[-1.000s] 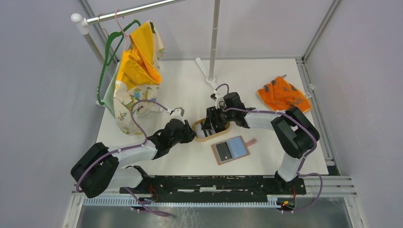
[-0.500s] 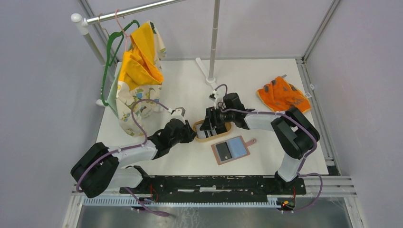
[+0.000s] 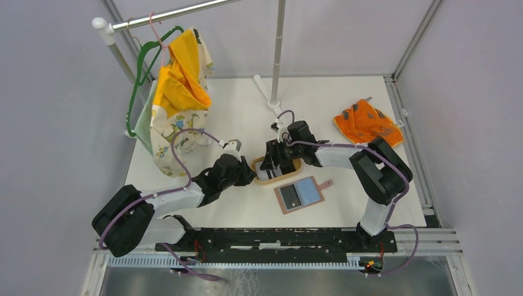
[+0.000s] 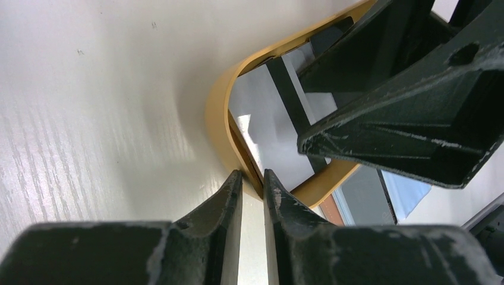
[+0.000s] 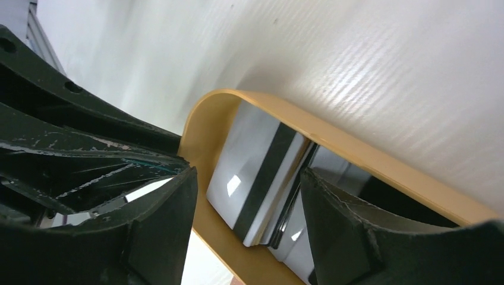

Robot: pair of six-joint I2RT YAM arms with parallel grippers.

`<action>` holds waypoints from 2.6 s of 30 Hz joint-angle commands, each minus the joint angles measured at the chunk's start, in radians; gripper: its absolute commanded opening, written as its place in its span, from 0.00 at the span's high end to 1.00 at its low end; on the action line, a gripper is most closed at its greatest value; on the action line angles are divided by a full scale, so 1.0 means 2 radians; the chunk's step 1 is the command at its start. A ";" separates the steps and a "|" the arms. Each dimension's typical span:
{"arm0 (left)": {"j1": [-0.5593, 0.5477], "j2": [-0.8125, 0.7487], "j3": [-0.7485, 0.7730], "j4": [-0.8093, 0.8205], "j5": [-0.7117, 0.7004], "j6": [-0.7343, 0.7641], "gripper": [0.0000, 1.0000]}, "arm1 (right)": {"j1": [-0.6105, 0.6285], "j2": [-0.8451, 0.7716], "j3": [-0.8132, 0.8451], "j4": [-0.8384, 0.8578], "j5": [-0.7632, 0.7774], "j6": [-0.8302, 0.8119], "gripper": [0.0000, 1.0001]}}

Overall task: Put the credit cards into the card holder
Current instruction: Pick up the credit card from the storage box.

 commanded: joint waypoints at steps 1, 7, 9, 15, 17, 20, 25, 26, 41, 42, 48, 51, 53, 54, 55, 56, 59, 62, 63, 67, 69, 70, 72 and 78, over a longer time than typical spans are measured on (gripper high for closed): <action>0.000 0.001 0.019 0.053 0.023 0.009 0.75 | 0.019 0.013 0.004 0.020 -0.046 0.034 0.32; 0.000 0.002 0.016 0.064 0.034 0.004 0.76 | 0.022 0.008 -0.011 0.066 -0.091 0.082 0.35; 0.000 0.002 0.016 0.064 0.034 0.004 0.76 | 0.021 0.002 -0.018 0.088 -0.106 0.100 0.36; 0.000 0.000 0.016 0.062 0.030 0.002 0.76 | 0.020 -0.014 -0.028 0.127 -0.135 0.127 0.40; 0.000 0.002 0.016 0.061 0.029 0.002 0.76 | 0.020 -0.017 -0.029 0.131 -0.139 0.129 0.41; 0.000 0.000 0.016 0.059 0.027 0.002 0.76 | 0.020 -0.021 -0.029 0.133 -0.141 0.129 0.42; 0.000 -0.002 0.019 0.052 0.021 0.003 0.76 | 0.020 -0.022 -0.027 0.127 -0.141 0.119 0.42; 0.000 -0.002 0.019 0.051 0.020 0.003 0.76 | 0.021 -0.020 -0.024 0.117 -0.135 0.109 0.43; 0.000 0.011 0.031 0.052 0.023 0.009 0.76 | 0.024 -0.018 0.027 -0.016 -0.052 -0.014 0.36; 0.000 0.012 0.032 0.052 0.024 0.010 0.76 | 0.024 -0.022 0.029 -0.017 -0.056 -0.021 0.36; 0.000 0.014 0.032 0.052 0.023 0.011 0.76 | 0.024 -0.045 0.060 -0.069 -0.033 -0.110 0.33; 0.000 0.017 0.033 0.054 0.024 0.011 0.76 | 0.024 -0.051 0.074 -0.108 0.010 -0.157 0.31; 0.000 0.020 0.034 0.056 0.026 0.011 0.77 | 0.024 -0.049 0.079 -0.126 0.052 -0.173 0.29; 0.000 0.020 0.034 0.057 0.026 0.011 0.77 | 0.024 -0.045 0.082 -0.136 0.065 -0.179 0.28; 0.000 0.021 0.035 0.058 0.028 0.011 0.78 | 0.024 -0.040 0.082 -0.141 0.070 -0.182 0.27; 0.000 0.021 0.035 0.059 0.029 0.011 0.78 | 0.024 -0.034 0.082 -0.146 0.071 -0.182 0.27; 0.000 0.021 0.035 0.061 0.031 0.011 0.80 | 0.025 -0.018 0.082 -0.148 0.065 -0.175 0.25; 0.000 0.018 0.031 0.065 0.032 0.011 0.81 | 0.029 -0.004 0.082 -0.149 0.072 -0.170 0.24; 0.000 0.018 0.030 0.066 0.032 0.011 0.82 | 0.029 0.000 0.081 -0.150 0.071 -0.167 0.24; 0.000 0.020 0.029 0.073 0.039 0.013 0.84 | 0.032 0.011 0.081 -0.151 0.064 -0.155 0.23; 0.000 0.019 0.028 0.076 0.041 0.014 0.85 | 0.034 0.013 0.083 -0.153 0.074 -0.155 0.22; 0.000 0.017 0.027 0.077 0.041 0.015 0.85 | 0.034 0.013 0.083 -0.155 0.079 -0.156 0.22; 0.000 0.015 0.026 0.078 0.042 0.016 0.85 | 0.036 0.014 0.085 -0.164 0.093 -0.160 0.21; 0.000 0.008 0.023 0.078 0.042 0.019 0.85 | 0.038 -0.001 0.102 -0.200 0.135 -0.189 0.21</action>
